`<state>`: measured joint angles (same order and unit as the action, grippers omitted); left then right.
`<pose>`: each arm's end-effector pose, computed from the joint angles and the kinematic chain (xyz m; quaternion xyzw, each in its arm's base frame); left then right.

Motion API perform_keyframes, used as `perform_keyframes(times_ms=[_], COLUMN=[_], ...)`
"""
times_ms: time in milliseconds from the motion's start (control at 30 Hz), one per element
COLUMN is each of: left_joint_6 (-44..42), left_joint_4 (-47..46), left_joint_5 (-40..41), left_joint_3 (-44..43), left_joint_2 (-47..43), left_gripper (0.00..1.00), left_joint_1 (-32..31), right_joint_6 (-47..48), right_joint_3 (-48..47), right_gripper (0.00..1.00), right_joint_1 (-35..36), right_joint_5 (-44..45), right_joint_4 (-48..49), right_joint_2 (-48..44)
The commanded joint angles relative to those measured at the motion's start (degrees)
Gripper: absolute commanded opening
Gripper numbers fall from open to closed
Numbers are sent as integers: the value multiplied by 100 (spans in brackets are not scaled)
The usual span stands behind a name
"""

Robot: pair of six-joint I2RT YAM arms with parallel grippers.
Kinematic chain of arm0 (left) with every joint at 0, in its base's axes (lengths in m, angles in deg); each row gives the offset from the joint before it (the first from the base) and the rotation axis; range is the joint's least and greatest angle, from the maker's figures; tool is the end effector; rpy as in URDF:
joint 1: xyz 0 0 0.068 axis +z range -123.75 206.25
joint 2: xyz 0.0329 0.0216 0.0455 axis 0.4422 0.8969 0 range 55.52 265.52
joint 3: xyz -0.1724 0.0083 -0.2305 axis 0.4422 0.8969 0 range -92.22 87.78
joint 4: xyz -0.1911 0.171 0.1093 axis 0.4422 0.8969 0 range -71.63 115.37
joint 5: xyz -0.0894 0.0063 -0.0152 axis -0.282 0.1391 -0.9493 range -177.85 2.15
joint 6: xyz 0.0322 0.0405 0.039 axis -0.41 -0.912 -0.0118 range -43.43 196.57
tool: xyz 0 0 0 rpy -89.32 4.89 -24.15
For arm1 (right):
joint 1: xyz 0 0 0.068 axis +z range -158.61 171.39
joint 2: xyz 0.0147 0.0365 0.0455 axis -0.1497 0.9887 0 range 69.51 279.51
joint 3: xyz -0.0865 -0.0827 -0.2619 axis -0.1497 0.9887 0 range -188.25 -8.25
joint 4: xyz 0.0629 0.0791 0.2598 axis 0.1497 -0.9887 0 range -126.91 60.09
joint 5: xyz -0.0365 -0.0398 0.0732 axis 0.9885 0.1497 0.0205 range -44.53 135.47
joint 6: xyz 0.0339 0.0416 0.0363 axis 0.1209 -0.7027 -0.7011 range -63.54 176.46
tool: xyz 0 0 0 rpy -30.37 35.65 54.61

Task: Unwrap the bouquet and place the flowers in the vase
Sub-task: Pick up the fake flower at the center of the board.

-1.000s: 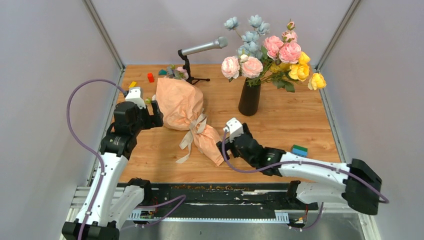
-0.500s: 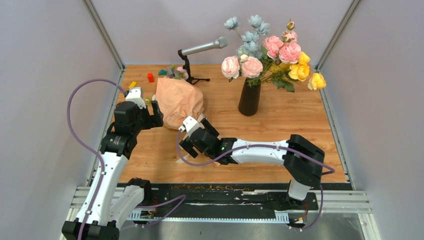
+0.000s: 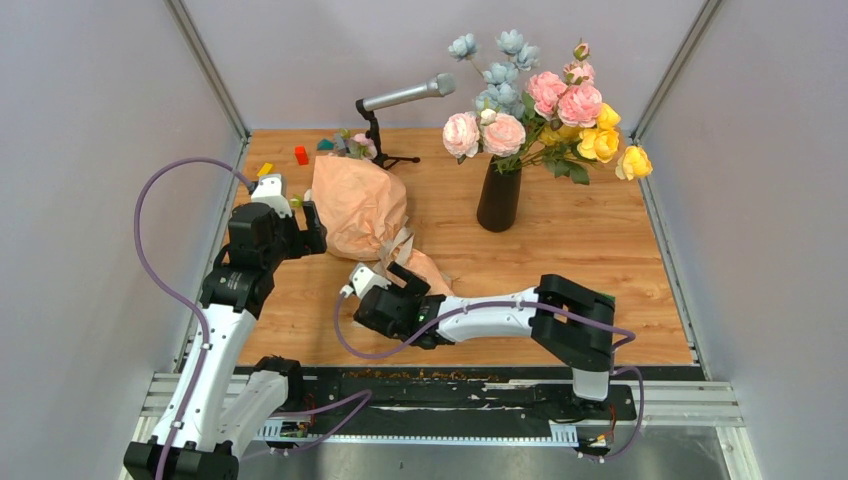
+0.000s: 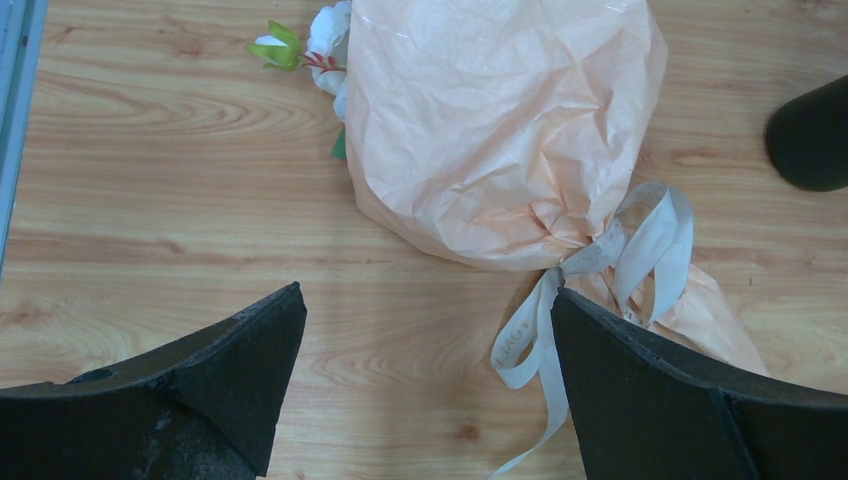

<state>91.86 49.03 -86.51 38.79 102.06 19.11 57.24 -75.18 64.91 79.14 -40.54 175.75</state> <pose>0.1966 -0.0233 0.3288 -0.0670 0.8554 -0.0900 0.5056 0.1446 0.3898 0.1727 -0.4639 0.7767 -0.0246 0.4253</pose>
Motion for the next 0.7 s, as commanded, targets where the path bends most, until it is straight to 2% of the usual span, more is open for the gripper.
perform_keyframes(times_ms=[0,167,300,567,667], left_joint_6=[71,71,71,79,65], left_joint_4=[-81,-77,-78,-71,-91], left_joint_5=[-3,-11,-17,-40,-85], left_joint_3=[48,56,56,56,76], left_joint_2=[-40,-25,-14,-10,-26], left_gripper=[100,100,100,100,100], left_joint_1=[-7,-10,-7,-8,-13], right_joint_6=[27,15,-42,-324,-419], right_joint_3=[-337,-373,-336,-109,36], right_gripper=[96,96,91,81,75], right_joint_1=[120,128,128,110,36], right_joint_5=[751,1176,1553,1511,1383], right_joint_4=[-149,-128,-132,-25,67], right_joint_2=[226,345,444,478,445])
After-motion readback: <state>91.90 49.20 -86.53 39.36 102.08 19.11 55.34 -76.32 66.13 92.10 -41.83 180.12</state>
